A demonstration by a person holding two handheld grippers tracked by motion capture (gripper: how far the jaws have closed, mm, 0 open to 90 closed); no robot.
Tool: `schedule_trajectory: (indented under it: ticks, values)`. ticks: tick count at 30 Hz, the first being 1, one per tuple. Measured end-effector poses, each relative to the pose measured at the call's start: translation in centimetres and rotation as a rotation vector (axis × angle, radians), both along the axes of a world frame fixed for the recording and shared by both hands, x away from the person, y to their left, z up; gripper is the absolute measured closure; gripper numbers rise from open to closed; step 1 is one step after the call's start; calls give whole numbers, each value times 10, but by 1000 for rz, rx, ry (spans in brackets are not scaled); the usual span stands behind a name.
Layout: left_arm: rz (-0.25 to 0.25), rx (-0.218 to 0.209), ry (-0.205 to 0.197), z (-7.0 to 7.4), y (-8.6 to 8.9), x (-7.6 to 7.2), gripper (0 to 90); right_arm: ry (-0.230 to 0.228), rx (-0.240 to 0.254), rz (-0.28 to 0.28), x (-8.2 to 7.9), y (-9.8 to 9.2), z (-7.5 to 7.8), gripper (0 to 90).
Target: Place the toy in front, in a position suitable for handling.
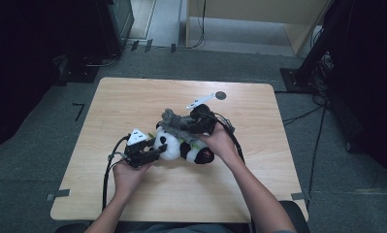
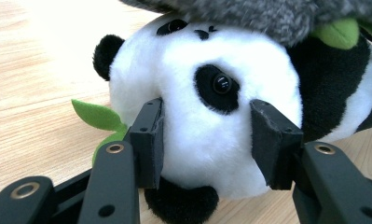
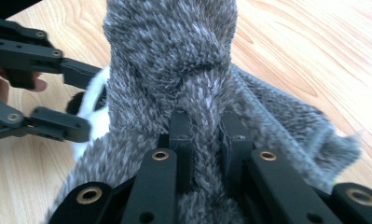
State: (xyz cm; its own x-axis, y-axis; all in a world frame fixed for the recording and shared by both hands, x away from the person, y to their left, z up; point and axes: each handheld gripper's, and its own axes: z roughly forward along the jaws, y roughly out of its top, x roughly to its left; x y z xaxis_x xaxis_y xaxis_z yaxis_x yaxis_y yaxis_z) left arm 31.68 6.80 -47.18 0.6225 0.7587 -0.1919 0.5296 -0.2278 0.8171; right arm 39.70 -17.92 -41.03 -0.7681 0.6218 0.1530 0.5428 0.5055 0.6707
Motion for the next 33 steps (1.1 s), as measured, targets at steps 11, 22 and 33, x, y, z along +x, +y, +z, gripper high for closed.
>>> schedule_trajectory:
  ticks: [11,22,33]
  values:
    - [-5,-26,7,-1,3,2,504,-74,4,-75,6,-19,3,797]
    - [-7,-31,-6,-3,3,1,496,-101,72,-128,2,-30,18,803]
    - [1,-25,-7,-2,2,-2,479,-132,142,32,-17,13,37,798]
